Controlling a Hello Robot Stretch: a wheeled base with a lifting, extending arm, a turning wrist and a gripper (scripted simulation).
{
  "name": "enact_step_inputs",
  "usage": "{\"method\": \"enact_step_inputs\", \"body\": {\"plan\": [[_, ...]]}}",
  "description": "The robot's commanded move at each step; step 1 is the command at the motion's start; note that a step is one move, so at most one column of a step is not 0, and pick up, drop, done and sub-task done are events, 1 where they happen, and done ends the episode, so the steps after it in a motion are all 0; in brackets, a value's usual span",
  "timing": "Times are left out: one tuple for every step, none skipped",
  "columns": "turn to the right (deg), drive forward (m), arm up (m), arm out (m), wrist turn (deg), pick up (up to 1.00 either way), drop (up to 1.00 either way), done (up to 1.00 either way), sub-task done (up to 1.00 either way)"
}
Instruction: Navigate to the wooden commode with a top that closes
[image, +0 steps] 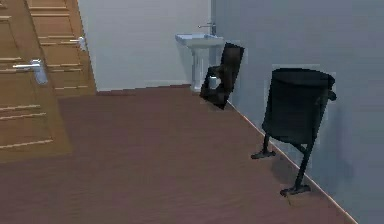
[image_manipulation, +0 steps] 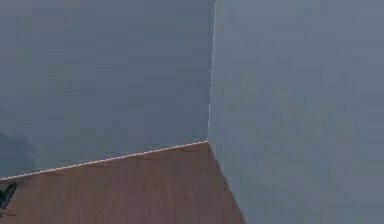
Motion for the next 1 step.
{"method": "enact_step_inputs", "body": {"plan": [[0.0,1.00,0.00,0.00,0.0,0.00,0.00,0.00,0.00]]}}
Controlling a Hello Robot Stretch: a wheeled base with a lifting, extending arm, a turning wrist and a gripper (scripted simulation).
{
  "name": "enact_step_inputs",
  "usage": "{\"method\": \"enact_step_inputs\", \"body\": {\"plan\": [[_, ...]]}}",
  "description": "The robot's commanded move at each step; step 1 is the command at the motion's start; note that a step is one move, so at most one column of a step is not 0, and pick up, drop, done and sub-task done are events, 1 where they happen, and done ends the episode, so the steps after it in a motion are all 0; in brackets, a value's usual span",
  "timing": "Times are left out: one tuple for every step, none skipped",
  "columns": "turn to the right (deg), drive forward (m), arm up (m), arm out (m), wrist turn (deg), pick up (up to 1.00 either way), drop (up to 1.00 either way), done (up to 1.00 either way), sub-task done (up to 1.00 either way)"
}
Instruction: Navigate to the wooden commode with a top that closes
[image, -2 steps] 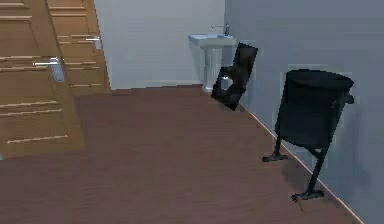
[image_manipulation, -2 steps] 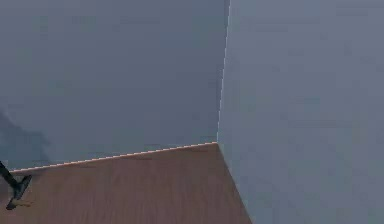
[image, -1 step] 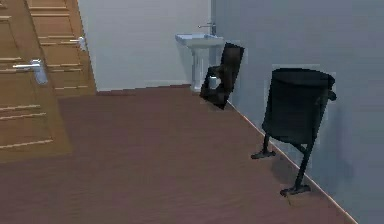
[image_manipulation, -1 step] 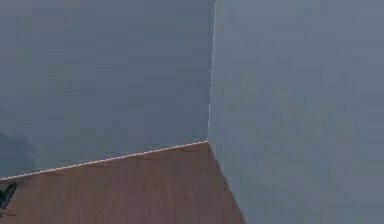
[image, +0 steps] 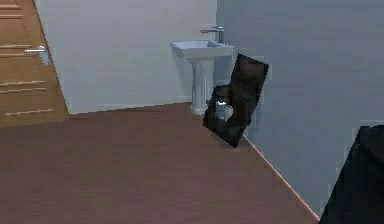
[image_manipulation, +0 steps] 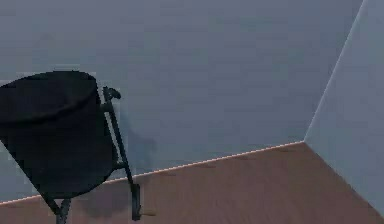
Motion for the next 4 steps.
{"method": "enact_step_inputs", "body": {"plan": [[0.0,0.95,0.00,0.00,0.0,0.00,0.00,0.00,0.00],[9.0,0.00,0.00,0.00,0.0,0.00,0.00,0.00,0.00],[0.0,0.20,0.00,0.00,0.0,0.00,0.00,0.00,0.00],[9.0,0.00,0.00,0.00,0.0,0.00,0.00,0.00,0.00]]}}
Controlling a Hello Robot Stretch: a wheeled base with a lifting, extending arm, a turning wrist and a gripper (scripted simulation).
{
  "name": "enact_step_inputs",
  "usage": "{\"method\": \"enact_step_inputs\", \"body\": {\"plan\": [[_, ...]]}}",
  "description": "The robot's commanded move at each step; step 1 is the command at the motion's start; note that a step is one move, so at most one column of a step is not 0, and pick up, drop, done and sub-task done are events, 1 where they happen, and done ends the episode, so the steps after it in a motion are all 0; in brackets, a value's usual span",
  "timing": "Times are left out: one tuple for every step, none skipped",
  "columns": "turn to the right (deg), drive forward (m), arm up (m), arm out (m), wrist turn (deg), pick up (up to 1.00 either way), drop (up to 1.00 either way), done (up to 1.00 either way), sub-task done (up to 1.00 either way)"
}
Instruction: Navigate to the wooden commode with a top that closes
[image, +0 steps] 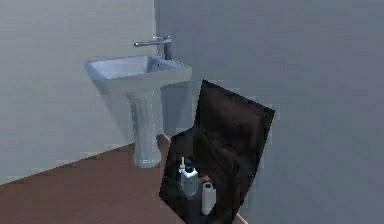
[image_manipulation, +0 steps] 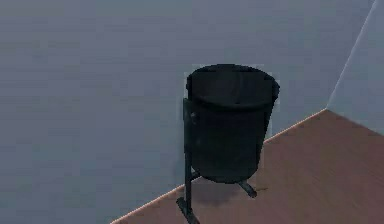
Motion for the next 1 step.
{"method": "enact_step_inputs", "body": {"plan": [[0.0,0.00,0.00,0.00,0.0,0.00,0.00,1.00,0.00]]}}
